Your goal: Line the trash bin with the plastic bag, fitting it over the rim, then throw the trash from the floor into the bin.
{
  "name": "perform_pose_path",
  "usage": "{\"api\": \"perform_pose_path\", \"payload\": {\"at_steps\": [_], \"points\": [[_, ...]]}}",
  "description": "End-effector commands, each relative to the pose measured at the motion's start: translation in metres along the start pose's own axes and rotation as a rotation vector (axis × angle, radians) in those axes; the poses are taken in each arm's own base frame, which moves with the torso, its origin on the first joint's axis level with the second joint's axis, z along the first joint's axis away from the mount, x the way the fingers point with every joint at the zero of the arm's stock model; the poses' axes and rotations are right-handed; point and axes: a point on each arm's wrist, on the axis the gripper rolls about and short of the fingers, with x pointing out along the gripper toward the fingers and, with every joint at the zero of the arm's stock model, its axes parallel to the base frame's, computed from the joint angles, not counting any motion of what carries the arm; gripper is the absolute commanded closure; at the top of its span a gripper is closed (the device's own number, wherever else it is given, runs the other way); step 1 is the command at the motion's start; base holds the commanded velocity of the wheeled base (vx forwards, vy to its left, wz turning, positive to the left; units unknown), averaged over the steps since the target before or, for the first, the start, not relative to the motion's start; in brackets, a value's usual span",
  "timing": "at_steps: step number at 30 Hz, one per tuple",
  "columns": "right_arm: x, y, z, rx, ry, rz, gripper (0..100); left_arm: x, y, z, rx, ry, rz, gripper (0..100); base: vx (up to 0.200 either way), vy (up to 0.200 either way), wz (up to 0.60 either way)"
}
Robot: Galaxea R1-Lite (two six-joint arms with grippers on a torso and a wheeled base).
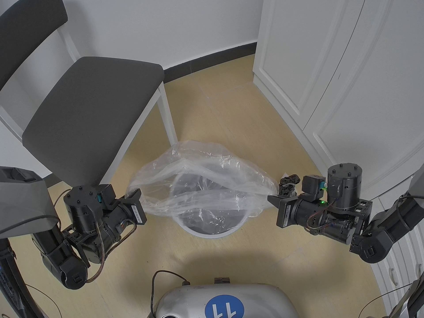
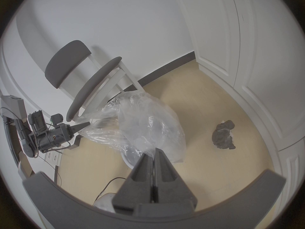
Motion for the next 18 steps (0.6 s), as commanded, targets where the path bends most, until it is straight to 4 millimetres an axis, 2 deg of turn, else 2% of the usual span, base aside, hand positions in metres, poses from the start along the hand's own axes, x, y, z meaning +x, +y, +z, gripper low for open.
{"api": "perform_pose_path", "payload": {"at_steps": [1, 9, 14, 18], "points": [[-0.007, 0.004, 0.016, 0.003, -0.052, -0.003, 100, -0.008, 0.001, 0.004, 0.007, -0.002, -0.023, 100, 0.000, 0.000, 0.00], [-0.018, 0.007, 0.029, 0.003, -0.103, 0.004, 100, -0.020, -0.004, 0.030, -0.005, -0.095, -0.059, 100, 0.000, 0.000, 0.00], [-0.026, 0.008, 0.034, 0.003, -0.080, -0.002, 100, -0.026, -0.005, 0.037, -0.005, -0.093, -0.058, 100, 0.000, 0.000, 0.00], [-0.029, 0.008, 0.034, 0.001, -0.053, -0.006, 100, -0.027, -0.005, 0.033, 0.002, -0.051, -0.054, 100, 0.000, 0.000, 0.00]]}}
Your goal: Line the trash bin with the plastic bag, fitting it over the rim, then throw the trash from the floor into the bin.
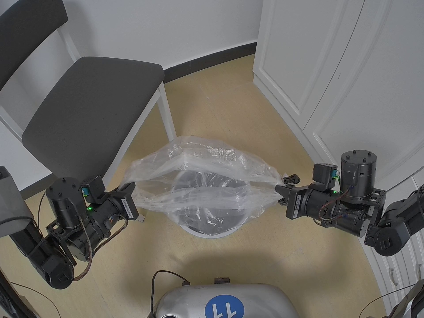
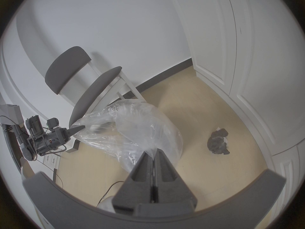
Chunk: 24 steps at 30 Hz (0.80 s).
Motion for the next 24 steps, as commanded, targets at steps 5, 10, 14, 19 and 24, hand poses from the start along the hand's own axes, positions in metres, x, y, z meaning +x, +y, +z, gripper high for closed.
{"api": "perform_pose_path", "payload": {"at_steps": [5, 10, 14, 19, 24], "points": [[-0.004, 0.003, 0.004, -0.003, 0.000, 0.008, 100, 0.005, 0.000, -0.009, 0.004, 0.038, 0.007, 100, 0.000, 0.000, 0.00], [0.007, 0.001, -0.007, -0.007, 0.046, -0.005, 100, 0.016, 0.003, -0.025, 0.008, 0.098, 0.020, 100, 0.000, 0.000, 0.00], [0.035, -0.008, -0.024, 0.006, 0.106, -0.037, 100, 0.044, 0.011, -0.054, 0.008, 0.164, 0.068, 100, 0.000, 0.000, 0.00], [0.067, -0.018, -0.038, 0.091, 0.135, -0.069, 100, 0.065, 0.021, -0.073, 0.010, 0.181, 0.151, 100, 0.000, 0.000, 0.00], [0.108, -0.034, -0.052, 0.201, 0.112, -0.112, 100, 0.075, 0.023, -0.078, 0.013, 0.168, 0.203, 100, 0.000, 0.000, 0.00]]}}
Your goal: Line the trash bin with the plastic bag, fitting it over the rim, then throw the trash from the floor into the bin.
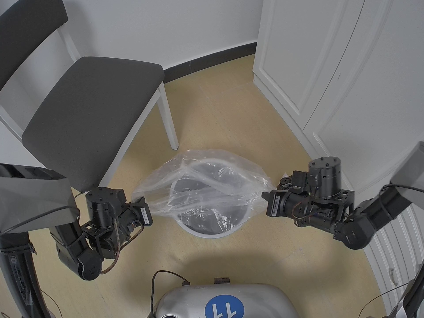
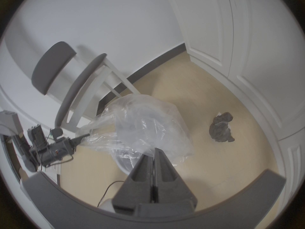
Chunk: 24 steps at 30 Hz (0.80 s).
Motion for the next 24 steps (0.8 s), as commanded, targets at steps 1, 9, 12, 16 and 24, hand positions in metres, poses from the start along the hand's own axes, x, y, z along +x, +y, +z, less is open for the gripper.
{"api": "perform_pose_path", "payload": {"at_steps": [1, 9, 12, 16, 24], "points": [[0.060, -0.024, -0.022, 0.107, 0.006, -0.069, 100, 0.024, 0.006, -0.020, 0.003, 0.029, 0.076, 100, 0.000, 0.000, 0.00], [0.050, -0.019, -0.005, 0.118, -0.083, -0.088, 100, 0.013, 0.021, 0.005, -0.005, 0.006, 0.132, 100, 0.000, 0.000, 0.00], [0.036, -0.006, 0.002, 0.110, -0.059, -0.074, 100, 0.001, 0.023, 0.020, -0.010, 0.000, 0.131, 100, 0.000, 0.000, 0.00], [0.017, 0.012, 0.015, 0.105, -0.070, -0.051, 100, -0.022, 0.019, 0.045, -0.015, -0.030, 0.114, 100, 0.000, 0.000, 0.00], [-0.022, 0.024, 0.040, 0.096, -0.054, -0.064, 100, -0.067, -0.002, 0.065, 0.008, 0.016, -0.008, 100, 0.000, 0.000, 0.00]]}}
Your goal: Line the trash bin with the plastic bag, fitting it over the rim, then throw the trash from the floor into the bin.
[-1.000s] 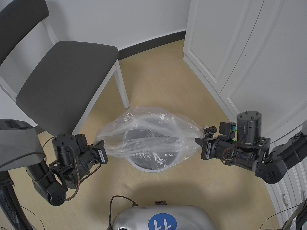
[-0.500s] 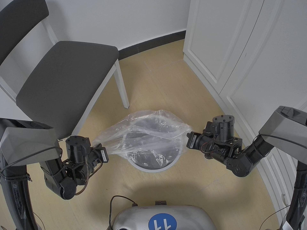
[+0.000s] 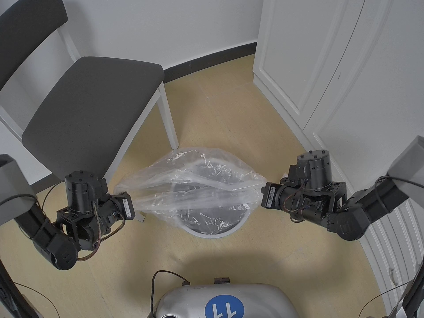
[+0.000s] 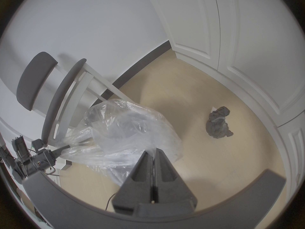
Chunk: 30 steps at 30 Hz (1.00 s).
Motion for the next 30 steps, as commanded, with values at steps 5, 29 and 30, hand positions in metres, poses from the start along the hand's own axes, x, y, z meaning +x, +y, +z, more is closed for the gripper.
{"api": "perform_pose_path", "payload": {"at_steps": [5, 29, 30], "points": [[-0.056, 0.020, 0.037, -0.001, -0.057, 0.047, 100, -0.048, -0.016, 0.024, 0.012, -0.029, -0.117, 100, 0.000, 0.000, 0.00], [-0.077, -0.011, 0.048, -0.131, -0.094, -0.053, 100, -0.045, 0.001, 0.029, 0.009, -0.052, -0.055, 100, 0.000, 0.000, 0.00], [-0.076, -0.016, 0.045, -0.155, -0.086, -0.070, 100, -0.044, 0.004, 0.029, 0.015, -0.049, -0.042, 100, 0.000, 0.000, 0.00]]}}
